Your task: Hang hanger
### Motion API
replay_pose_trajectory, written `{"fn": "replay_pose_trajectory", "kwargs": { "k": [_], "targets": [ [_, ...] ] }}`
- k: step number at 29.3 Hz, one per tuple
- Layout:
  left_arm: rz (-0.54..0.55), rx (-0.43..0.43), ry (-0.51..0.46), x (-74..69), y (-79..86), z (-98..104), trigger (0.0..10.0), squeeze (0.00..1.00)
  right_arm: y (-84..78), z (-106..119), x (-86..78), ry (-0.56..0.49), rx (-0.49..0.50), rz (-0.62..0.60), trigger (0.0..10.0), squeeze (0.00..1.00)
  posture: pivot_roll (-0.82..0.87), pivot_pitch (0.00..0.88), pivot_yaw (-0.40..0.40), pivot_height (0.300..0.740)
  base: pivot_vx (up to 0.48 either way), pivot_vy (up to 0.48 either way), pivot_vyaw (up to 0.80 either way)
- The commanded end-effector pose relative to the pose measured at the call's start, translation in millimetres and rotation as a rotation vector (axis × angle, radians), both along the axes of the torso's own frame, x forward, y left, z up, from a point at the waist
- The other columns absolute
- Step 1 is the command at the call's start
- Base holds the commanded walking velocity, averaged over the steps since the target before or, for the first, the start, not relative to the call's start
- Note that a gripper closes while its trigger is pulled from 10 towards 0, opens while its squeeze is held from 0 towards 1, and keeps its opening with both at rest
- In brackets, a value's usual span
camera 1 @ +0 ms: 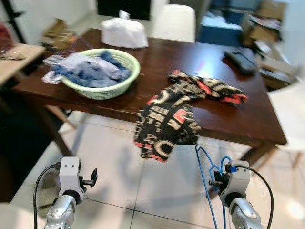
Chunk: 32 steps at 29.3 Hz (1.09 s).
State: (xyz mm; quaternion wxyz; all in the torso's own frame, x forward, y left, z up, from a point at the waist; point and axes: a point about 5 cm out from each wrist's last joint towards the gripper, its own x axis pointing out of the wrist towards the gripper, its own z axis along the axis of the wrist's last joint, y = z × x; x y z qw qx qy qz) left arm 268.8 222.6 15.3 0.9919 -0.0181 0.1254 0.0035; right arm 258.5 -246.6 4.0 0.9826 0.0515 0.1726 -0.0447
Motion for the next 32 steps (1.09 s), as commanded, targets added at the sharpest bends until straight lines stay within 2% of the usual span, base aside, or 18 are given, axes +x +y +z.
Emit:
{"fn": "replay_pose_trajectory", "kwargs": {
  "k": [1,7,10,11,12,13,14,15,17,18,20,21,22,23,25,26,28,32],
  "targets": [
    [0.015,0.007,0.029,-8.0,4.1,-6.9,10.0,0.0,1.3,1.7,1.7,-0.017,0.009,-0.005,10.0,0.0,0.0,0.16,-0.01,0.74,0.0,0.0,0.0],
    [0.036,0.04,-0.009,-7.9,6.6,-1.4,10.0,0.0,1.2,2.4,2.2,-0.018,0.011,0.001,10.0,0.0,0.0,0.165,-0.014,0.74,0.0,0.0,0.0],
    [0.026,0.089,-0.109,0.3,10.7,20.9,10.0,0.0,1.5,3.2,2.5,-0.023,0.011,0.013,10.0,0.0,0.01,0.167,-0.02,0.74,0.0,0.0,0.0],
    [0.026,0.089,-0.109,0.3,10.7,20.9,10.0,0.0,1.5,3.2,2.5,-0.023,0.011,0.013,10.0,0.0,0.01,0.167,-0.02,0.74,0.0,0.0,0.0],
    [0.004,0.117,-0.16,6.0,11.7,34.3,10.0,0.0,1.6,3.4,2.6,-0.024,0.012,0.015,10.0,0.0,0.01,0.169,-0.024,0.74,0.0,0.0,0.0],
    [0.004,0.117,-0.16,6.0,11.7,34.3,10.0,0.0,1.6,3.4,2.6,-0.024,0.012,0.015,10.0,0.0,0.01,0.169,-0.024,0.74,0.0,0.0,0.0],
    [-0.021,0.137,-0.218,12.7,12.2,50.1,10.0,0.0,1.5,3.4,2.6,-0.023,0.014,0.015,10.0,0.0,0.01,0.169,-0.024,0.74,0.0,0.0,0.0],
    [-0.021,0.137,-0.218,12.7,12.2,50.1,10.0,0.0,1.5,3.4,2.6,-0.023,0.014,0.015,10.0,0.0,0.01,0.169,-0.024,0.74,0.0,0.0,0.0],
    [-0.065,0.169,-0.32,23.5,11.6,80.1,10.0,0.0,1.1,3.2,2.1,-0.023,0.019,0.015,10.0,0.0,0.01,0.169,-0.024,0.74,0.0,0.0,0.0],
    [-0.065,0.169,-0.32,23.5,11.6,80.1,10.0,0.0,1.1,3.2,2.1,-0.023,0.019,0.015,10.0,0.0,0.01,0.169,-0.024,0.74,0.0,0.0,0.0],
    [-0.078,0.187,-0.363,28.4,12.0,94.2,10.0,0.0,1.0,3.0,1.8,-0.022,0.025,0.018,10.0,0.0,0.02,0.169,-0.025,0.74,0.0,0.0,0.0],
    [-0.068,0.201,-0.413,33.7,14.3,110.9,10.0,0.0,1.0,2.9,1.3,-0.021,0.03,0.035,10.0,0.0,0.02,0.17,-0.024,0.74,0.0,0.0,0.0],
    [-0.068,0.201,-0.413,33.7,14.3,110.9,10.0,0.0,1.0,2.9,1.3,-0.021,0.03,0.035,10.0,0.0,0.02,0.17,-0.024,0.74,0.0,0.0,0.0],
    [-0.046,0.209,-0.455,37.7,17.3,125.1,10.0,0.0,0.6,2.5,0.6,-0.018,0.033,0.049,10.0,0.0,0.02,0.169,-0.023,0.74,0.0,0.0,0.0],
    [-0.046,0.209,-0.455,37.7,17.3,125.1,10.0,0.0,0.6,2.5,0.6,-0.018,0.033,0.049,10.0,0.0,0.02,0.169,-0.023,0.74,0.0,0.0,0.0],
    [-0.021,0.209,-0.488,40.2,19.4,136.3,10.0,0.0,0.3,2.3,0.0,-0.016,0.034,0.067,10.0,0.0,0.02,0.169,-0.023,0.74,0.0,0.0,0.0],
    [-0.001,0.211,-0.505,41.6,20.2,142.9,10.0,0.0,0.5,1.9,-0.5,-0.014,0.038,0.086,10.0,0.0,0.02,0.169,-0.024,0.74,0.0,0.0,-0.34],
    [0.01,0.212,-0.51,41.5,20.1,145.9,10.0,0.0,0.8,1.7,-0.7,-0.013,0.041,0.097,10.0,0.0,0.02,0.169,-0.024,0.74,0.0,0.0,-0.68]
  ]
}}
